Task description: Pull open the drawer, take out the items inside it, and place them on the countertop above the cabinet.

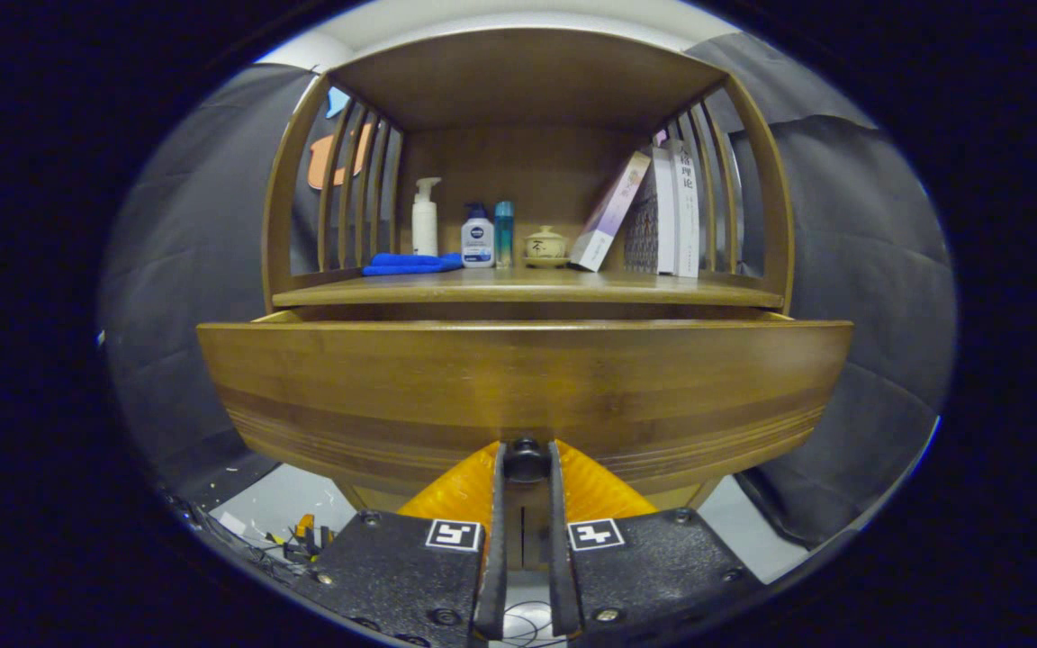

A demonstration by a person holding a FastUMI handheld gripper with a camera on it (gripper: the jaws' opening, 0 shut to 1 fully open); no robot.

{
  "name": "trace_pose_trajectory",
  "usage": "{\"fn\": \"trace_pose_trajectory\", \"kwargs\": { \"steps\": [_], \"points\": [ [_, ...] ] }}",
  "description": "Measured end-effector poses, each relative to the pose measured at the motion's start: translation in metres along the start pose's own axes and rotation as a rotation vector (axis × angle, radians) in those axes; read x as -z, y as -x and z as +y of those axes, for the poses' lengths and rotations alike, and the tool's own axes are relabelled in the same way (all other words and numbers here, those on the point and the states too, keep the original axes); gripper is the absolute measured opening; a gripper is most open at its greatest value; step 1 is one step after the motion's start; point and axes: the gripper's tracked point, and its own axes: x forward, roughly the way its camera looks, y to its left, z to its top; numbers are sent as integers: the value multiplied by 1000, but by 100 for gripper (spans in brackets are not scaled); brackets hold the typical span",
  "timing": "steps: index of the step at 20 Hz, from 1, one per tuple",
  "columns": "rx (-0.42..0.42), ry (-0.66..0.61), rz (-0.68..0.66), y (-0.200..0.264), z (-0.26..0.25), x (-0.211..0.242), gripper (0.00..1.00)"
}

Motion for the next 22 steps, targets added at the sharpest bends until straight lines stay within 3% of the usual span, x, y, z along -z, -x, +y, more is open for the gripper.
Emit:
{"fn": "trace_pose_trajectory", "kwargs": {
  "steps": [11, 18, 22],
  "points": [
    [-26, -17, 7, 54, -2, 18, 22],
    [-24, -17, 1, 62, -5, 29, 22],
    [-23, -19, -46, 68, -10, 19, 29]
  ]
}}
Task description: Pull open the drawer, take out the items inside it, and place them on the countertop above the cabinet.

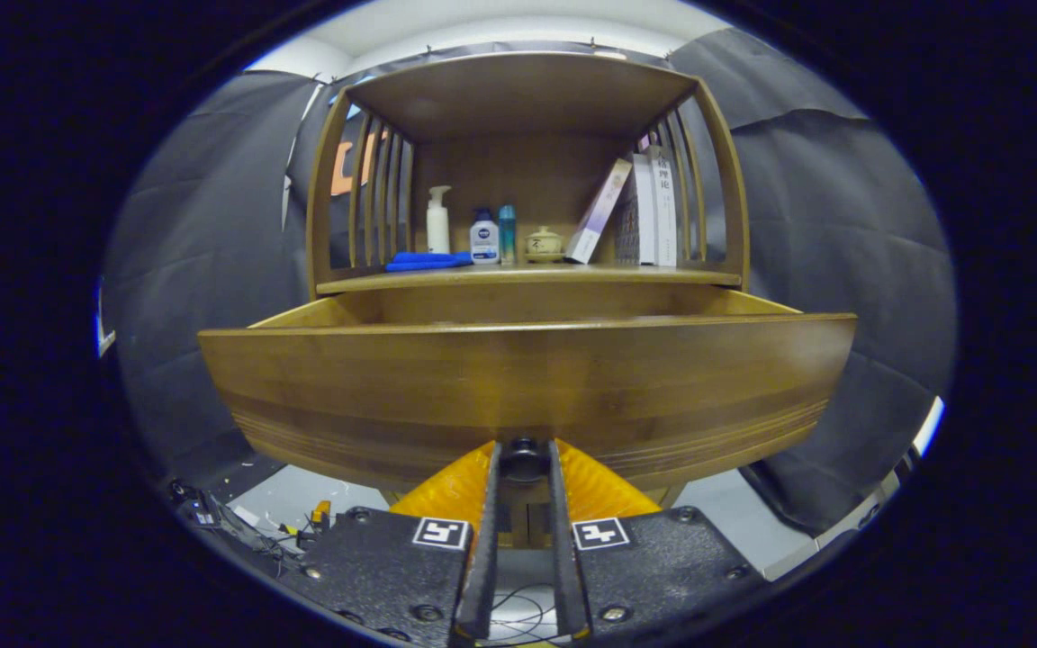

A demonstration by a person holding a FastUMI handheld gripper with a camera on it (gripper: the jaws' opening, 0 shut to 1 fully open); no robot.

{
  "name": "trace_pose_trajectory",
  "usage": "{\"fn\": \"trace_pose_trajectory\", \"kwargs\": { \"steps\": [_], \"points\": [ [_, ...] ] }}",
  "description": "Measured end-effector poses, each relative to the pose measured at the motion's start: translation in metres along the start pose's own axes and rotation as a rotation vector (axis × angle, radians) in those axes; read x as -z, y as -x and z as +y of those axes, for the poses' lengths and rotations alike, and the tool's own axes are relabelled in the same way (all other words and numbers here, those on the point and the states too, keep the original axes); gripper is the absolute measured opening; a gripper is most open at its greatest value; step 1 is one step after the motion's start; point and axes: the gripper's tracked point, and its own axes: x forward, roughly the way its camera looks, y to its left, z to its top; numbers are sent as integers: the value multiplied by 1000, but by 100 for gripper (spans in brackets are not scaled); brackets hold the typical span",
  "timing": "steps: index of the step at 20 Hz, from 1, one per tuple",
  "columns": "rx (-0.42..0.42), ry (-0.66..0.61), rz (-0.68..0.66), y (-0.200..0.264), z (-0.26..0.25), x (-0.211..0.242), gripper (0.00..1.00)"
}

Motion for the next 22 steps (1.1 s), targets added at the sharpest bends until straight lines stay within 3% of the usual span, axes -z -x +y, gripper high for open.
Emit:
{"fn": "trace_pose_trajectory", "kwargs": {
  "steps": [6, 9, 15, 19, 22],
  "points": [
    [-37, 14, -224, 33, -6, -99, 97],
    [-36, -6, -306, 39, -10, -154, 100],
    [-39, -28, -294, 11, -11, -234, 100],
    [-66, -34, -188, -24, 0, -255, 100],
    [-72, -42, -29, -58, 6, -242, 100]
  ]
}}
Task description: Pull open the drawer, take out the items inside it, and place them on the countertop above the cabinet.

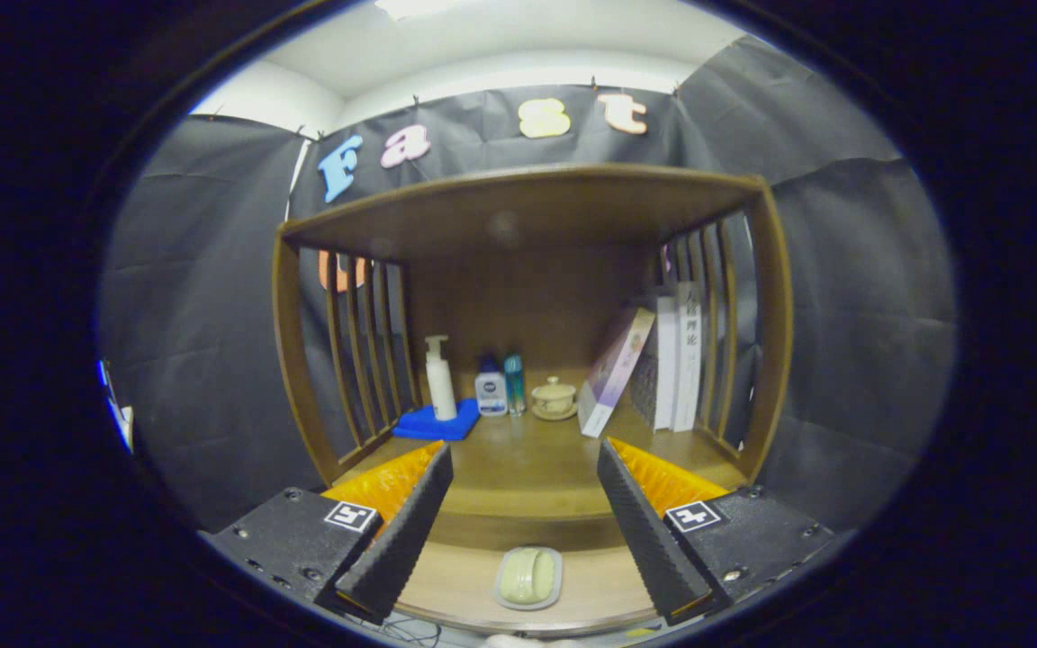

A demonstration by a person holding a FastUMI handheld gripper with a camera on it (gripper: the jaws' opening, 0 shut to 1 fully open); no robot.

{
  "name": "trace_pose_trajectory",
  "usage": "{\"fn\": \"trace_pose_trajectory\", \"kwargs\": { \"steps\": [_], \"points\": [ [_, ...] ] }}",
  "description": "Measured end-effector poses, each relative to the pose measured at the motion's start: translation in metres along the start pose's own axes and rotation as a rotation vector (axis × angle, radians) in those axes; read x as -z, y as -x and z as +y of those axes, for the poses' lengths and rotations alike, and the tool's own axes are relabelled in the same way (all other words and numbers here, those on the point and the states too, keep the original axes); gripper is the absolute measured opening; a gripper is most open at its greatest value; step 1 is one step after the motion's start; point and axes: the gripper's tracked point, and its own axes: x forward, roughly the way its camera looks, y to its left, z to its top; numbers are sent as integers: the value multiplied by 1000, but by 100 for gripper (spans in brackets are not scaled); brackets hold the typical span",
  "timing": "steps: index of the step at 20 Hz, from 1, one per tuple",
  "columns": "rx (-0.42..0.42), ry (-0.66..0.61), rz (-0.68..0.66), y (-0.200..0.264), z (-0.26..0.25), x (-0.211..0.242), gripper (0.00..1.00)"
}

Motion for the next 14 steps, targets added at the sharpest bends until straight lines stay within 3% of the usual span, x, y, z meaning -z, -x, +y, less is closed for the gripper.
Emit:
{"fn": "trace_pose_trajectory", "kwargs": {
  "steps": [8, 14],
  "points": [
    [41, 7, 444, -67, -6, 102, 99],
    [53, -40, 690, -74, -13, 177, 85]
  ]
}}
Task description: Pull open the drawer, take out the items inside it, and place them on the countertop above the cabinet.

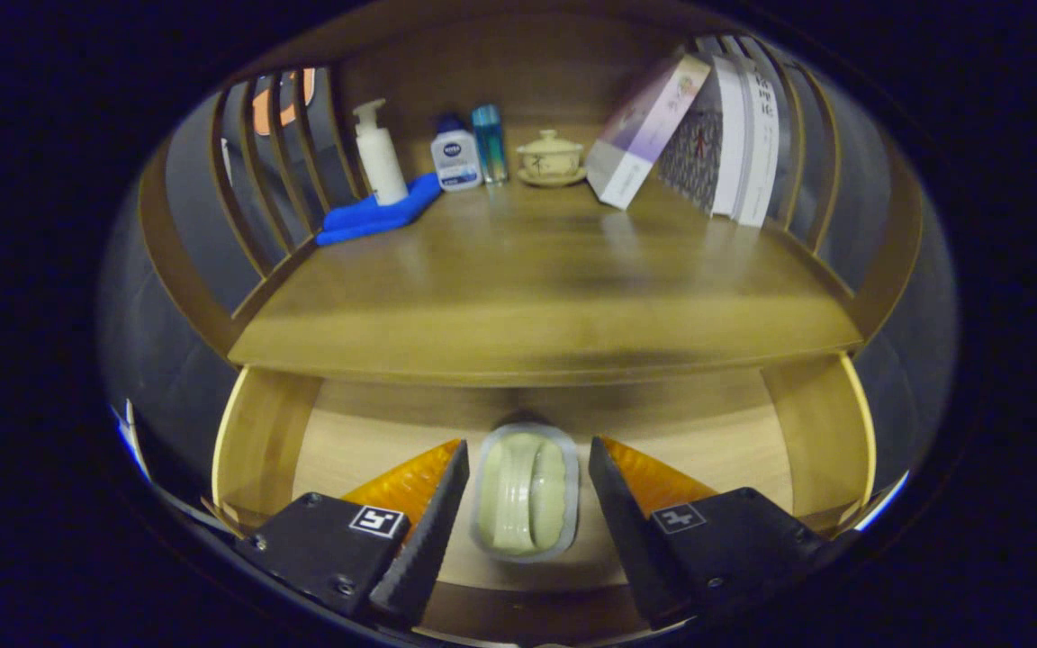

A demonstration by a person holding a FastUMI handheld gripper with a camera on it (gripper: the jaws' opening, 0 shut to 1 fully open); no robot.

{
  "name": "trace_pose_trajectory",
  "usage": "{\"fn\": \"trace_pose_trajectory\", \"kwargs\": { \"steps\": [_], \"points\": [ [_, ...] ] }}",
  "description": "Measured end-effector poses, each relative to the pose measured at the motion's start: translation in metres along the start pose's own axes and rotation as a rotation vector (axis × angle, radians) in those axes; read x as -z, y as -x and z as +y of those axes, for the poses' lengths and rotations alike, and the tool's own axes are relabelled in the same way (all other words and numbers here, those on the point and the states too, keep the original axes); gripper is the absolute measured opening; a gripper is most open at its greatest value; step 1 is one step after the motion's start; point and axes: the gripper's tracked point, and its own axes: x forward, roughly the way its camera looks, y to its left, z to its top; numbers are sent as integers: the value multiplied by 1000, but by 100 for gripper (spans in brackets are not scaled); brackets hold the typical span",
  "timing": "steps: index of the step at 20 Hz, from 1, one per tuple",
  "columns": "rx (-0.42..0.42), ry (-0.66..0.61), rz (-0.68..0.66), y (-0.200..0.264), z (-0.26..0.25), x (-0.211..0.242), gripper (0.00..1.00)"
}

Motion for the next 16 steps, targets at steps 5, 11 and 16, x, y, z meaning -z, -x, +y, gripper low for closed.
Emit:
{"fn": "trace_pose_trajectory", "kwargs": {
  "steps": [5, 11, 16],
  "points": [
    [-9, 12, 125, -11, 7, 17, 69],
    [49, 22, 205, -19, 3, 20, 45],
    [33, 7, 251, -15, 7, 25, 23]
  ]
}}
